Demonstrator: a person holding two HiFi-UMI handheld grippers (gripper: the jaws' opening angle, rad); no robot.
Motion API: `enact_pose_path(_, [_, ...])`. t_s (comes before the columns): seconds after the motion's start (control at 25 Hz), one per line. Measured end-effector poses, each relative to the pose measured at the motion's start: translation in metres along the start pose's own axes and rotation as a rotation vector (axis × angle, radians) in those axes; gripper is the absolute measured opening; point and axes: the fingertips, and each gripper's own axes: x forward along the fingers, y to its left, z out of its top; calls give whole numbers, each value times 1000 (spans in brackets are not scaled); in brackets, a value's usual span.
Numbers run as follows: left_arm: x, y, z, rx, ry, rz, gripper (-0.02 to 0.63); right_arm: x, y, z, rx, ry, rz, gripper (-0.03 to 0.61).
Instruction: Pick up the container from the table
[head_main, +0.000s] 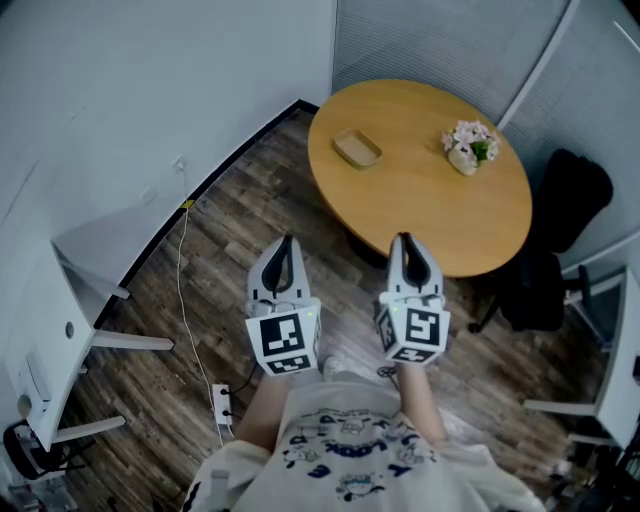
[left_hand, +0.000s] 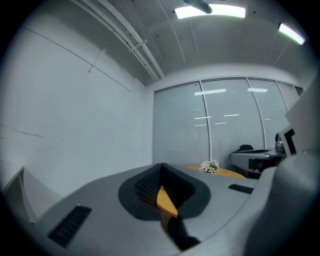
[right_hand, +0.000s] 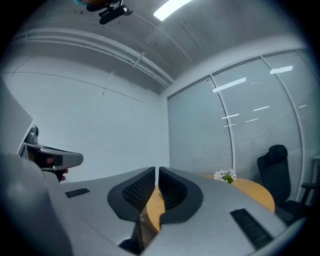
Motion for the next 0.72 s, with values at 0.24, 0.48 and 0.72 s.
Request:
enact_pose_path(0.24, [8,-5,-9,-11,17,32,3,10,-9,-12,10,25,28,23])
enact_pose_path(0.48, [19,-6,-17,-15,41,48,3,25,-8,-25,23,58,65,23])
enact_pose_path(0.72, [48,-1,-21,-16,54,50,3,54,-11,-32,23,78,74,23])
